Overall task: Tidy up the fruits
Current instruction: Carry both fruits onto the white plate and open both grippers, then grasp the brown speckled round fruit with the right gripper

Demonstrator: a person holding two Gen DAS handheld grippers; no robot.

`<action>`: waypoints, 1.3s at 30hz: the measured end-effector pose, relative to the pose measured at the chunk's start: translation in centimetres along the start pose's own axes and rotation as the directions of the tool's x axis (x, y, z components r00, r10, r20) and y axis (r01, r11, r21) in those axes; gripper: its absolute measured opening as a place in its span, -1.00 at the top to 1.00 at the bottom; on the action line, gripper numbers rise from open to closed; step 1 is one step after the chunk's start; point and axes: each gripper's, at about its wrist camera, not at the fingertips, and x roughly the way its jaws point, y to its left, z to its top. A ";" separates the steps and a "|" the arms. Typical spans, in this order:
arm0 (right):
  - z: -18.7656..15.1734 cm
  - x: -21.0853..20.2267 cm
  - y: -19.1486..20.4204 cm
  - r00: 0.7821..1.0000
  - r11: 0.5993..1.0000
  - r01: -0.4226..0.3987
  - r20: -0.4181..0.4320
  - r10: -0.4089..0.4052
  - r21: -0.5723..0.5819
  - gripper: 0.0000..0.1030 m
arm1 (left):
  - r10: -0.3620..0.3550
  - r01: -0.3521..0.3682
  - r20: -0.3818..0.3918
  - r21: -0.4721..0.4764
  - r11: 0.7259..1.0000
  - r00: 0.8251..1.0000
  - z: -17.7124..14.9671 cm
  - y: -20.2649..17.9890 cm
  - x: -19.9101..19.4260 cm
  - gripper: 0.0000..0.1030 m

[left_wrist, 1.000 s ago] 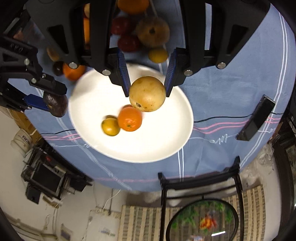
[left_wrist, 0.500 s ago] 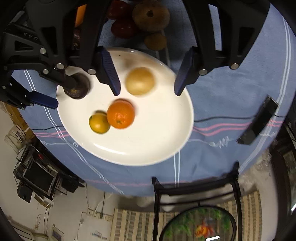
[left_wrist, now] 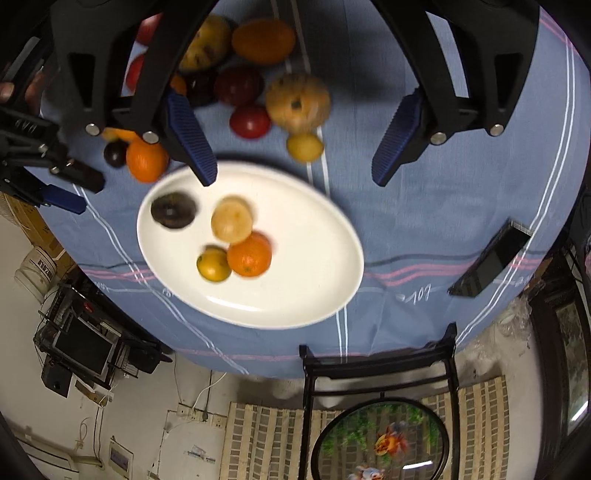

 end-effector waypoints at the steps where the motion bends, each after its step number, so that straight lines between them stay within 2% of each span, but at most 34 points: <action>1: -0.6 -0.4 -0.3 1.000 1.000 -0.007 -0.001 0.007 0.014 -0.28 | -0.003 0.003 -0.009 -0.004 1.000 1.000 -0.5 0.1 -0.1 -0.72; 6: -3.0 -2.0 -0.2 1.000 0.999 -0.030 -0.004 0.030 0.018 -0.28 | -0.003 0.002 -0.024 -0.023 1.000 1.000 -2.6 0.6 -1.1 -0.72; 12: -5.7 -3.6 1.2 0.999 0.998 -0.052 0.000 0.052 -0.039 -0.28 | -0.008 0.006 -0.034 -0.050 0.999 0.999 -4.7 1.2 -2.4 -0.73; 20: -7.0 -4.1 2.1 1.000 0.996 -0.014 -0.005 0.013 -0.083 -0.28 | -0.018 0.017 -0.038 -0.043 0.999 0.999 -6.6 0.7 -3.8 -0.74; 28: -7.4 -2.1 2.9 0.998 0.990 0.019 -0.056 -0.027 -0.137 -0.28 | -0.026 0.025 -0.054 -0.023 0.999 0.998 -7.9 0.5 -4.0 -0.74; 31: -7.1 -0.9 3.4 0.997 0.988 0.022 -0.076 -0.035 -0.155 -0.13 | -0.029 0.028 -0.057 -0.017 0.999 0.998 -8.1 0.6 -3.9 -0.74; 33: -6.6 -0.2 3.5 0.996 0.987 0.026 -0.077 -0.039 -0.160 0.14 | -0.037 0.036 -0.063 -0.015 0.999 0.997 -8.2 0.7 -3.8 -0.74; 39: -5.6 1.3 3.2 0.994 0.990 0.025 -0.099 -0.039 -0.142 0.23 | -0.046 0.047 -0.084 0.006 0.999 0.995 -8.6 0.6 -3.1 -0.74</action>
